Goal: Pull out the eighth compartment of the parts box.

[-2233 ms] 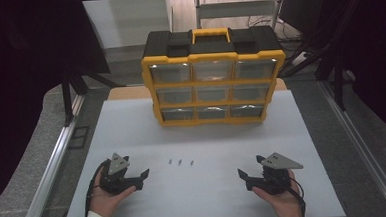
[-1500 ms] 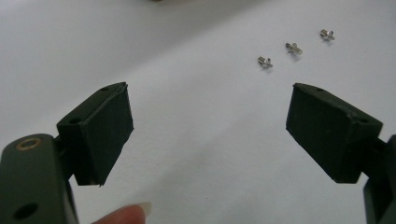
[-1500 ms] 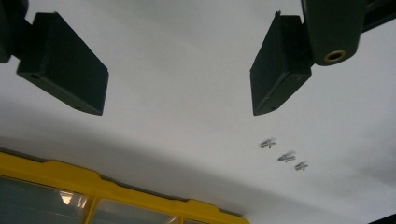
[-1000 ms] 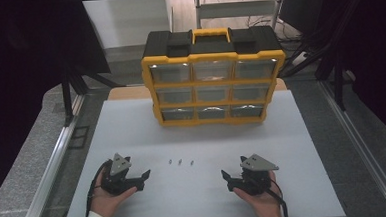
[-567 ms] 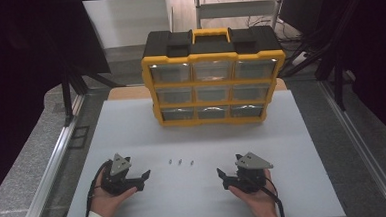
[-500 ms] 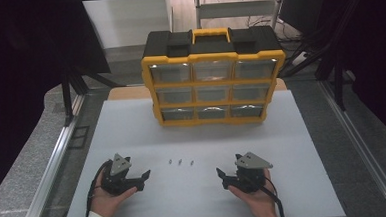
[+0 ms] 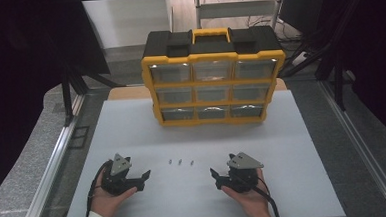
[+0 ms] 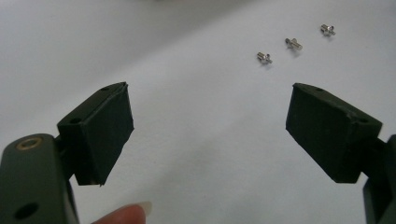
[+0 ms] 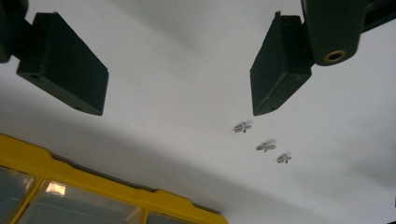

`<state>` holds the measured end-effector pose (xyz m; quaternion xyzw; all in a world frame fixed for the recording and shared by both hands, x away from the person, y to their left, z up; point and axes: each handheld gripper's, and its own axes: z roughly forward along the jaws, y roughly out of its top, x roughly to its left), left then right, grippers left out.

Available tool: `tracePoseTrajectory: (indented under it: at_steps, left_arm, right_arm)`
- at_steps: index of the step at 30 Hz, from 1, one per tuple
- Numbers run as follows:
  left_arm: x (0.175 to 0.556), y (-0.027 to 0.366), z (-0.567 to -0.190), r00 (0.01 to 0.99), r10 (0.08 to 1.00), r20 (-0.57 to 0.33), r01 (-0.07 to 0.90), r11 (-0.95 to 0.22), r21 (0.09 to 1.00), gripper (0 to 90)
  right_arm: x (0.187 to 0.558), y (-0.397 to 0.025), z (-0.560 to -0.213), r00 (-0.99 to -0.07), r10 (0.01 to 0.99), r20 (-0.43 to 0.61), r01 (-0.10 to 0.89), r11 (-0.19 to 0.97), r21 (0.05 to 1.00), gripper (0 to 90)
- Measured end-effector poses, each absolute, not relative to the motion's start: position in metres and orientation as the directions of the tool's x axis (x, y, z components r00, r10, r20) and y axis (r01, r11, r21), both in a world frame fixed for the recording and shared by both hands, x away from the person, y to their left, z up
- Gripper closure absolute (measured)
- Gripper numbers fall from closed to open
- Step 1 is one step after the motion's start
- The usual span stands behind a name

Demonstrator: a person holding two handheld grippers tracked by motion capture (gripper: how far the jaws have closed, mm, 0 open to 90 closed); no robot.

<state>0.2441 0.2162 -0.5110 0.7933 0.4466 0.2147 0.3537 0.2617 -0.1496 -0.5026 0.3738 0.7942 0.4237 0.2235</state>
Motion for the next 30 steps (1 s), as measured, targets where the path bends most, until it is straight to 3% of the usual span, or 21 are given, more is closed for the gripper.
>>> tracePoseTrajectory:
  at_steps: [30]
  left_arm:
    - [0.244, 0.218, -0.51, 0.509, 0.86, 0.025, 0.554, -0.35, 0.756, 15.3]
  right_arm:
    - [0.262, -0.127, -0.505, -0.626, 0.777, -0.066, 0.392, 0.386, 0.835, 19.2]
